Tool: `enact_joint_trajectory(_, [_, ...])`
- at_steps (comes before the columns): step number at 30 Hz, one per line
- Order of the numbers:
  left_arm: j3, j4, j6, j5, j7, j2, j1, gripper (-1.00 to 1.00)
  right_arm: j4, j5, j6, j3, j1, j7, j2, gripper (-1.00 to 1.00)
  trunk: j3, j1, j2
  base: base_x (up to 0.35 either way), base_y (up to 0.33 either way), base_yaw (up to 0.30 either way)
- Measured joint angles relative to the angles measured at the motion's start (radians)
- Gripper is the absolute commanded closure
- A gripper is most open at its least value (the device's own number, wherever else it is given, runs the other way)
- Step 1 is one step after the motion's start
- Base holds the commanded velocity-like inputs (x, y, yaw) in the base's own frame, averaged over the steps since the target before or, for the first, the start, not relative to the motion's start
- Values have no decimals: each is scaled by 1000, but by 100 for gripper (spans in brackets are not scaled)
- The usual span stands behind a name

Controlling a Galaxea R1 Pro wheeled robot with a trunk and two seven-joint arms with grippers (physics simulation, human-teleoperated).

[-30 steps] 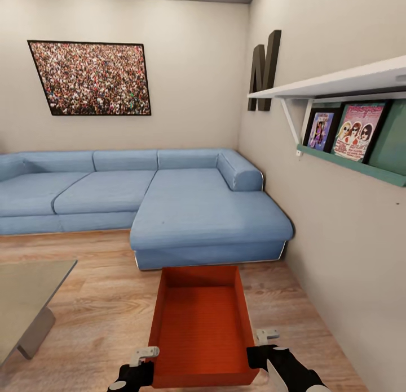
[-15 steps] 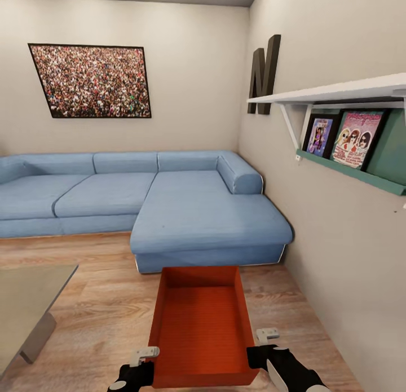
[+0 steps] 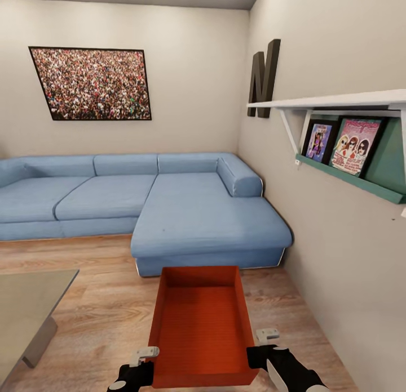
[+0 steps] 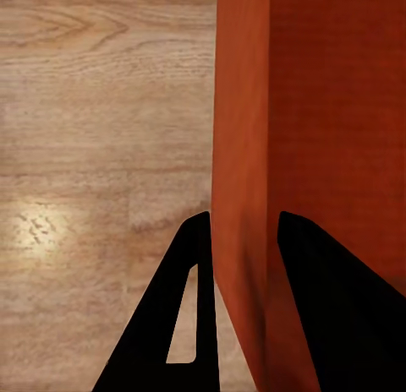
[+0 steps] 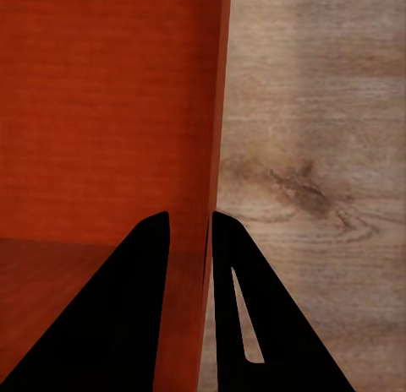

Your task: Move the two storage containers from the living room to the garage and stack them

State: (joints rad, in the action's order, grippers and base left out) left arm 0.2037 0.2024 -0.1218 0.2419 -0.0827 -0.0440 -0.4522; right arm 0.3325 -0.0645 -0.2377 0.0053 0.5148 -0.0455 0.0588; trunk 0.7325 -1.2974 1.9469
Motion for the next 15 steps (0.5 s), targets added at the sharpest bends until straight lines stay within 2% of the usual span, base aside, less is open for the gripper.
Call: enact_joint_trajectory(15, [-1,0,0,0,0,-1,0,100,-1,1,0,0,-1,0,-1,100,-47,58,-105,0,0,0])
